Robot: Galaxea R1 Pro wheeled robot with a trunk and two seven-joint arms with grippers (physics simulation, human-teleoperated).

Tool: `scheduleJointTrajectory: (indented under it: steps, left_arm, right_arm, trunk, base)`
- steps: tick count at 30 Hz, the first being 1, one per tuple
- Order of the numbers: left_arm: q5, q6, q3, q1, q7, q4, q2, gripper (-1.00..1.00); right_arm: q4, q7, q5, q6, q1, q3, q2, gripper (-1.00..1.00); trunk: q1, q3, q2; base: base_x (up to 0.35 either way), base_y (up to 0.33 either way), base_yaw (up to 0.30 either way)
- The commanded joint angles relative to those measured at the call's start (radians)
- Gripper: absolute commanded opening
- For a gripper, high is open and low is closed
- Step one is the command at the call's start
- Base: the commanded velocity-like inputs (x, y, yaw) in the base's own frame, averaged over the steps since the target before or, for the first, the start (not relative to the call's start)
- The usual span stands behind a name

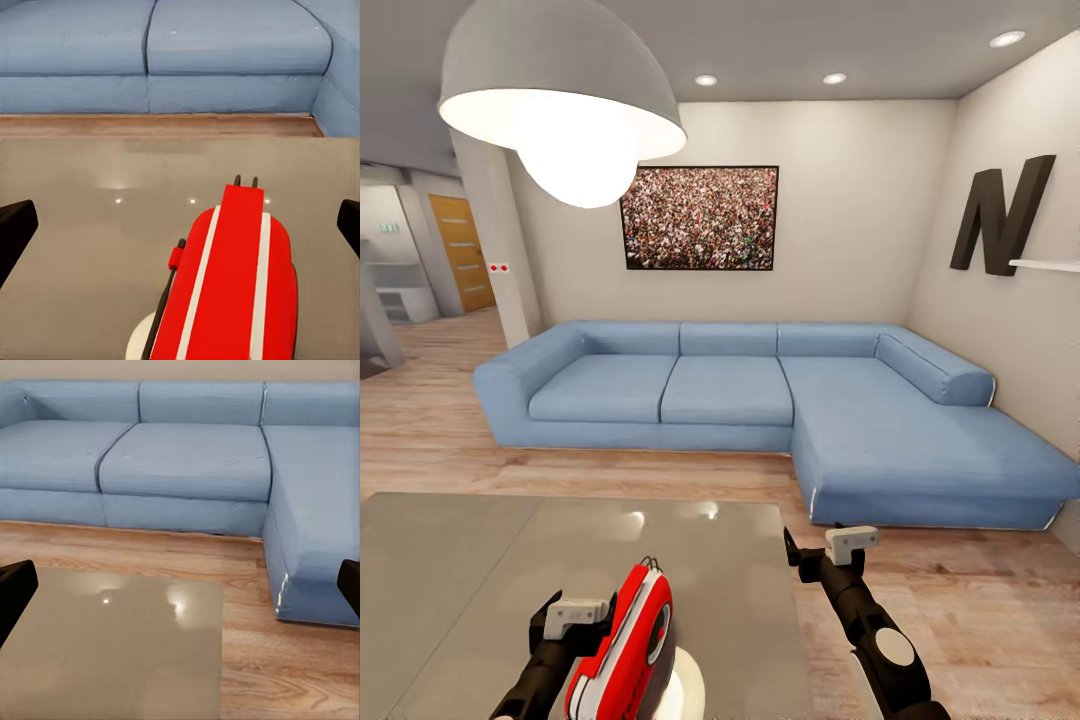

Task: Turn on the radio receiver that's on the table in the living room.

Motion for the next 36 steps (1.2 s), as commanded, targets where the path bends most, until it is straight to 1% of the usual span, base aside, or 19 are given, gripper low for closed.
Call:
scheduleJointTrajectory:
  steps: [1, 36]
  left_arm:
    - [0.0, 0.0, 0.0, 0.0, 0.0, 0.0, 0.0, 1.0]
    - [0.0, 0.0, 0.0, 0.0, 0.0, -0.001, 0.0, 1.0]
  right_arm:
    - [0.0, 0.0, 0.0, 0.0, 0.0, 0.0, 0.0, 1.0]
    - [0.0, 0.0, 0.0, 0.0, 0.0, 0.0, 0.0, 1.0]
  trunk:
    - [0.0, 0.0, 0.0]
    - [0.0, 0.0, 0.0]
  base:
    - [-0.031, 0.0, 0.0]
    - [-0.003, 0.0, 0.0]
